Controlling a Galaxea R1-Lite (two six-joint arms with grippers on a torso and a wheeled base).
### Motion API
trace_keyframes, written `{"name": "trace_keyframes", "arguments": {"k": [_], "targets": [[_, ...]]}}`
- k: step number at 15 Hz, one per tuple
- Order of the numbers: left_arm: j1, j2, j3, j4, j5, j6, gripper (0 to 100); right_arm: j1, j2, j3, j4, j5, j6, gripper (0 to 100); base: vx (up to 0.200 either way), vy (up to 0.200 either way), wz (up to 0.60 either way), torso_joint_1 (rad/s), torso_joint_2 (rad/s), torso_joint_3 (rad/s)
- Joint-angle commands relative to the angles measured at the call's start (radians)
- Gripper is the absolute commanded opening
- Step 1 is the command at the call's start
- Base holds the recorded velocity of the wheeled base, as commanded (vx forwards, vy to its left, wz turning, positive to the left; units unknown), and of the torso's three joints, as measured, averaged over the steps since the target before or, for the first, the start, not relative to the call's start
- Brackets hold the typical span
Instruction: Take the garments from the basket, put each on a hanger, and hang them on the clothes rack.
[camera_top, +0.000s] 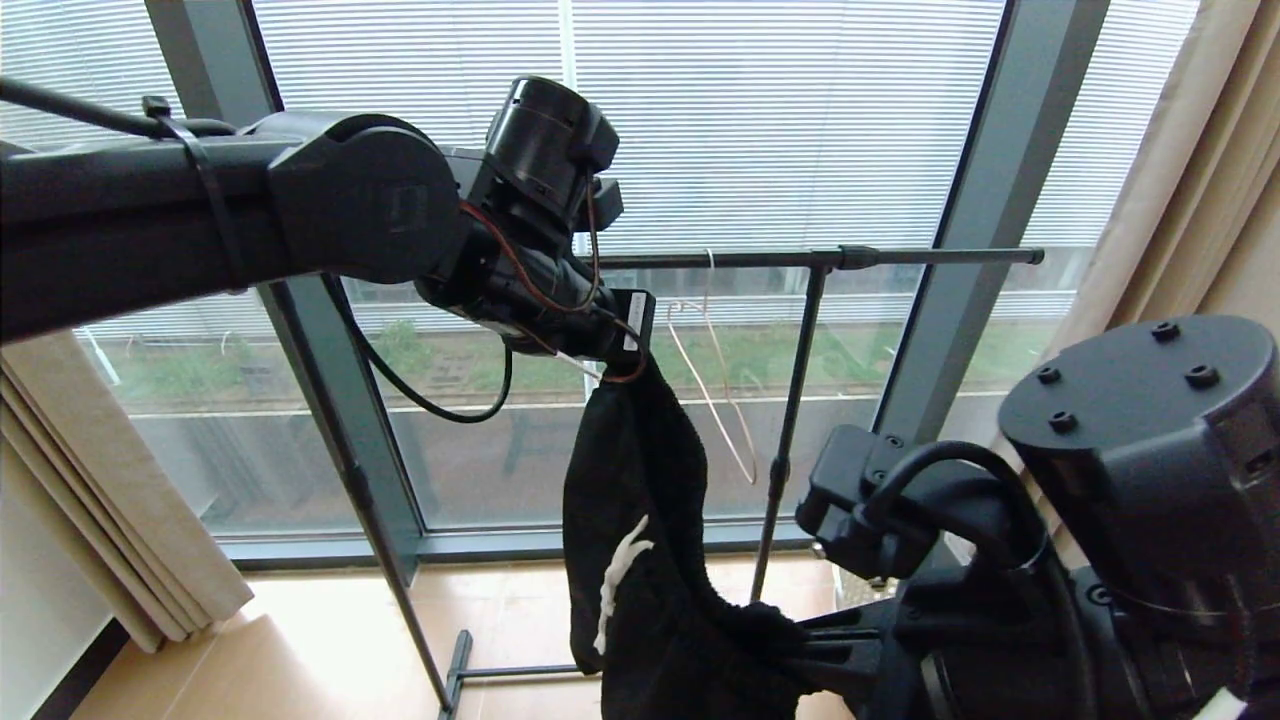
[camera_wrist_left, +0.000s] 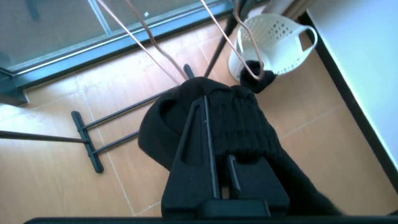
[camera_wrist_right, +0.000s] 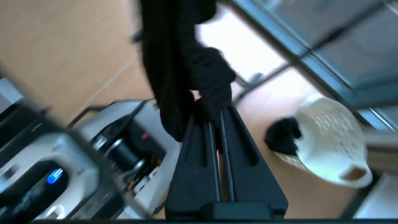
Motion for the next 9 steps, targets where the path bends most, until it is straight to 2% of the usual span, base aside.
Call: {"name": "trace_keyframes", "arguments": {"k": [1,3,4,6,9], "targets": [[-0.005,0.018,-0.003,-0.001,0.000,-0.002,0,0.077,0.107,-0.080,-0.001,-0.001,0.064,0,0.000,0.000,0.00,0.000,0.00,0.000],[-0.007,0.018,-0.003,0.001,0.000,-0.005,0,0.104,0.137,-0.112,-0.001,-0.001,0.102,0,0.000,0.000,0.00,0.000,0.00,0.000],[-0.015,0.018,-0.003,0.004,0.000,-0.008,0,0.114,0.157,-0.149,-0.003,-0.001,0.159,0,0.000,0.000,0.00,0.000,0.00,0.000],[-0.021,0.016,-0.003,0.004,0.000,-0.007,0,0.123,0.154,-0.170,-0.003,0.001,0.212,0,0.000,0.000,0.00,0.000,0.00,0.000],[-0.027,0.018,-0.003,0.004,0.000,-0.008,0,0.127,0.137,-0.167,-0.001,0.019,0.245,0,0.000,0.000,0.00,0.000,0.00,0.000]]}}
